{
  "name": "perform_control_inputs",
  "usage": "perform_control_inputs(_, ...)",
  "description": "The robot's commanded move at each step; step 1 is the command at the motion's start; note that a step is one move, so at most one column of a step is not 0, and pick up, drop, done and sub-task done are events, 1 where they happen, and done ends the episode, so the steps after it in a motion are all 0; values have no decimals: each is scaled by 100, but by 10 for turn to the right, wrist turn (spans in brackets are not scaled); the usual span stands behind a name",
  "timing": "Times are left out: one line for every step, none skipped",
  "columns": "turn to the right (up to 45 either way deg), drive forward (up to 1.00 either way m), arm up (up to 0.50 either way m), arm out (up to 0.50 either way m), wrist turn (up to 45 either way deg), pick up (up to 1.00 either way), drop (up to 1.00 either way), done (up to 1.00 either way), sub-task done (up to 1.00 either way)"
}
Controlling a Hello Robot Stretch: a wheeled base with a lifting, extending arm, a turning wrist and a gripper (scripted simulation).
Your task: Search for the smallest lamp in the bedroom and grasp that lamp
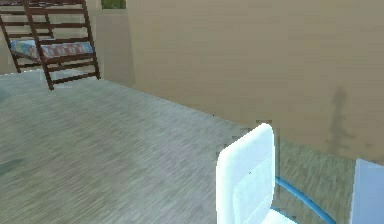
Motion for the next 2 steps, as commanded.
perform_control_inputs(0,0,0,0,450,0,0,0,0)
perform_control_inputs(0,0,0,0,450,0,0,0,0)
